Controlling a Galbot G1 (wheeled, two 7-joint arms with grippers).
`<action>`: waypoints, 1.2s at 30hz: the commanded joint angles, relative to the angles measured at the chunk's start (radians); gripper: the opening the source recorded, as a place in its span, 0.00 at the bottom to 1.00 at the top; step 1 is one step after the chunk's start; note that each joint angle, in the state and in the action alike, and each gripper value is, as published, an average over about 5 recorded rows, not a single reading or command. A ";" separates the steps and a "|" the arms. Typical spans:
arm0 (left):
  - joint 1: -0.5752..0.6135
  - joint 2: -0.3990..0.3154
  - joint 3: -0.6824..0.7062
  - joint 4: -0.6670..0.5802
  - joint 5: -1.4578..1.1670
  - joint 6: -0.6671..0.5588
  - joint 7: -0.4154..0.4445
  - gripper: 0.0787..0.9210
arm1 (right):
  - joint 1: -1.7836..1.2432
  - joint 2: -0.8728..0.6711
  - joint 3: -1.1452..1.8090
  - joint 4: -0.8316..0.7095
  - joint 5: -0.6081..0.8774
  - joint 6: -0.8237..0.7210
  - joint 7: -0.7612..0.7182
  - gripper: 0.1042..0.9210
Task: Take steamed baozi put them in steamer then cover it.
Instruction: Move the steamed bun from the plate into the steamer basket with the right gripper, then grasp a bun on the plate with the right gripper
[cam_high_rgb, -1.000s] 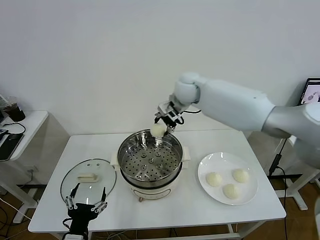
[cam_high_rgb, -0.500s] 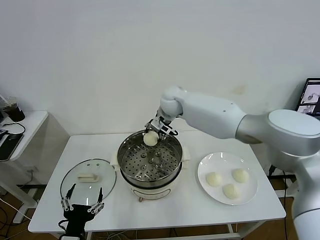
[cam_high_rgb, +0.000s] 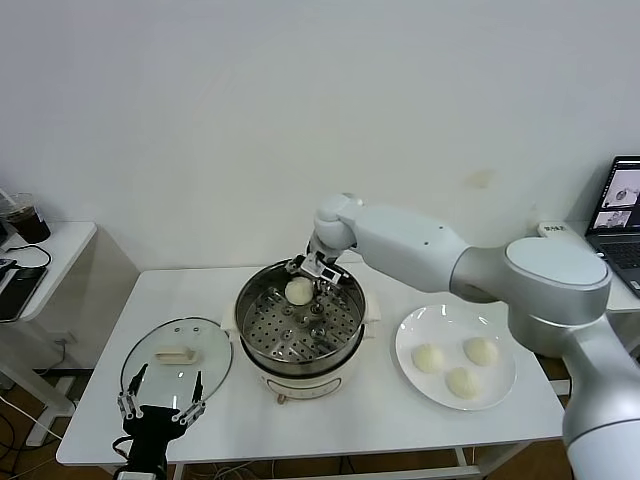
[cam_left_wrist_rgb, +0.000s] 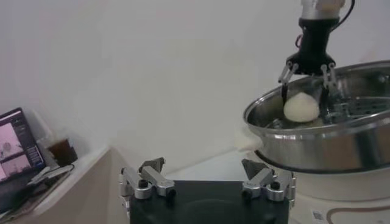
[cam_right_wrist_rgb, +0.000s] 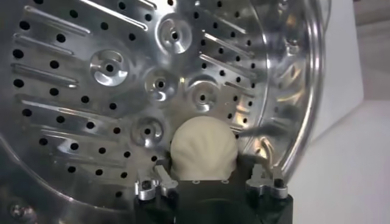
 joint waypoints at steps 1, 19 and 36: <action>0.002 -0.001 0.001 -0.005 0.001 0.002 0.000 0.88 | 0.019 -0.003 -0.003 0.005 0.002 0.015 0.009 0.85; -0.010 0.045 0.007 -0.023 -0.005 0.013 0.008 0.88 | 0.392 -0.515 -0.103 0.629 0.498 -0.564 -0.210 0.88; -0.063 0.091 0.026 -0.006 -0.023 0.031 0.015 0.88 | -0.131 -1.044 0.199 0.835 0.226 -0.660 -0.177 0.88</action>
